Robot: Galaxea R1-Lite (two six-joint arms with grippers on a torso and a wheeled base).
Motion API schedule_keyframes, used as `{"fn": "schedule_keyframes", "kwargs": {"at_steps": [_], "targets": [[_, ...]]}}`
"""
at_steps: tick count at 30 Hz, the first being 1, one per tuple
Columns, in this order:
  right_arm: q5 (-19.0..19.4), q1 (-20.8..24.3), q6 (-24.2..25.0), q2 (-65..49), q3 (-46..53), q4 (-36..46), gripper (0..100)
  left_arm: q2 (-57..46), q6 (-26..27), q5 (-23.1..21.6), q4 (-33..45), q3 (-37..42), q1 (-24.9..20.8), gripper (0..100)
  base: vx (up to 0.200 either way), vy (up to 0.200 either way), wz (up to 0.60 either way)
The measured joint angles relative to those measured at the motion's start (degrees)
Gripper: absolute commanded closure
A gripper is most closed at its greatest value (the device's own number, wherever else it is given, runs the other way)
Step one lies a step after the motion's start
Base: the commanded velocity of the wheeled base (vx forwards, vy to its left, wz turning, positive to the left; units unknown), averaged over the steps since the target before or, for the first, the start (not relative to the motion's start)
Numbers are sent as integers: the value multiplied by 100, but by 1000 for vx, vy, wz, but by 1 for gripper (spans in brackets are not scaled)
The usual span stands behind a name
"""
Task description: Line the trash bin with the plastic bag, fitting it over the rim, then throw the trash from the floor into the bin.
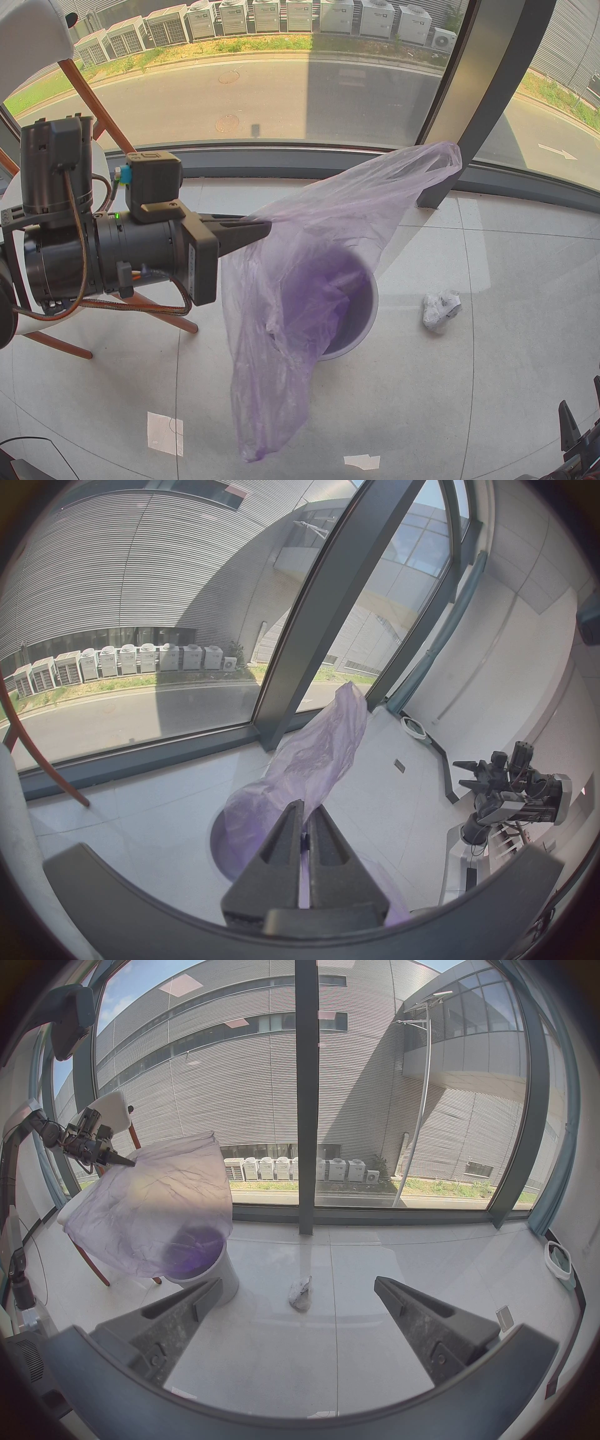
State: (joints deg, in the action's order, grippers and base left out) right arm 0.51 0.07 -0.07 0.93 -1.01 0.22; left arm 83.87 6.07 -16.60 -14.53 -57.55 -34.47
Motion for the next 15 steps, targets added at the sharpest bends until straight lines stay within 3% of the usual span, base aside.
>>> {"fn": "schedule_keyframes", "kwargs": {"at_steps": [11, 15], "targets": [[0, 0, 2, 0, 0, 2, 0, 33, 207, 51, -24, 240, 155, 100, 0, 0, 0], [0, 0, 5, 0, 0, 0, 0, 129, 207, 363, -24, 177, 160, 100, 0, 0, 0]]}}
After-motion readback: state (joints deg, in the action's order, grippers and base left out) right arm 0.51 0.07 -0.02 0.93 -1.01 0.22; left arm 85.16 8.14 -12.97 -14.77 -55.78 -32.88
